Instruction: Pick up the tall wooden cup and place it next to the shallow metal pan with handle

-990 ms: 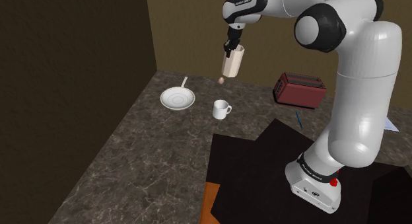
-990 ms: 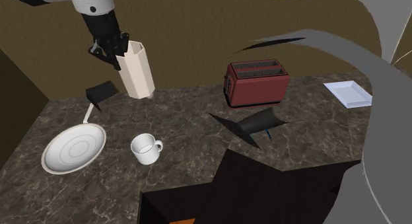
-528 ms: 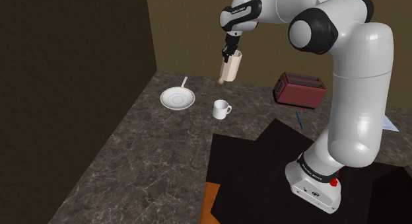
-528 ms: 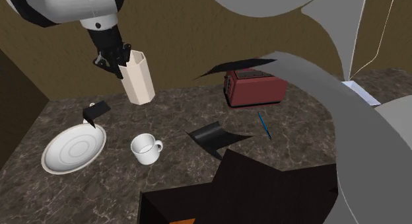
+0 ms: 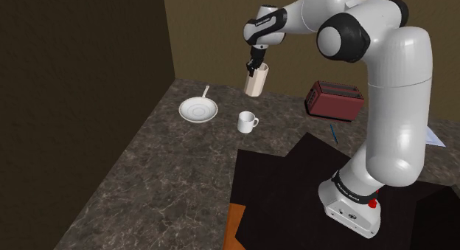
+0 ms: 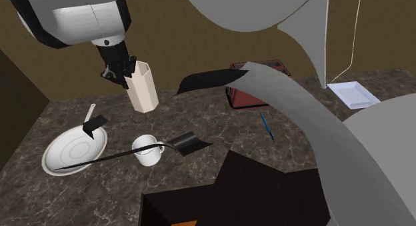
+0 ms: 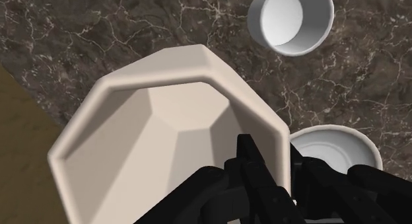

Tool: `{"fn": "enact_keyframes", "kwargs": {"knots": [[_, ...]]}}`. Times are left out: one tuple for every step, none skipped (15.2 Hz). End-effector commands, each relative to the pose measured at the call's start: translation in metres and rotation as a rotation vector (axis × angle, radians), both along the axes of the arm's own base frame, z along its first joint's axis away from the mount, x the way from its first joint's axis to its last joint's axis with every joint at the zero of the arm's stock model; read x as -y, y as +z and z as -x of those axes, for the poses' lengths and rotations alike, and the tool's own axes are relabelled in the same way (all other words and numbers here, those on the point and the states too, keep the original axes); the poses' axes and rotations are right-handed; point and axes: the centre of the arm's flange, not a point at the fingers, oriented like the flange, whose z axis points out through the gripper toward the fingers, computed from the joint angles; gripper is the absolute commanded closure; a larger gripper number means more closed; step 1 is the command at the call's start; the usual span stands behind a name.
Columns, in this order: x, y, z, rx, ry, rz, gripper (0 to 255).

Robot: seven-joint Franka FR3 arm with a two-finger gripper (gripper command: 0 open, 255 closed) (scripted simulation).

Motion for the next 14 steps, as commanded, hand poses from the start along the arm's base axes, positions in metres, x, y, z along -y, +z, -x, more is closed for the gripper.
{"fn": "enact_keyframes", "kwargs": {"knots": [[0.000,-0.010,-0.001,0.001,0.000,0.001,255],[0.000,-0.015,-0.001,0.001,0.000,0.001,255],[0.000,-0.020,-0.001,0.001,0.000,0.001,255],[0.000,-0.026,-0.001,0.001,0.000,0.001,255],[0.000,-0.031,-0.001,0.001,0.000,0.001,255],[0.000,-0.036,-0.001,0.001,0.000,0.001,255],[0.000,-0.041,-0.001,0.001,0.000,0.001,255],[0.000,-0.047,-0.001,0.001,0.000,0.001,255],[0.000,-0.052,-0.001,0.001,0.000,0.001,255],[0.000,-0.057,-0.001,0.001,0.000,0.001,255],[0.000,-0.062,-0.001,0.001,0.000,0.001,255],[0.000,-0.068,-0.001,0.001,0.000,0.001,255],[0.000,-0.073,-0.001,0.001,0.000,0.001,255],[0.000,-0.078,-0.001,0.001,0.000,0.001,255]]}}
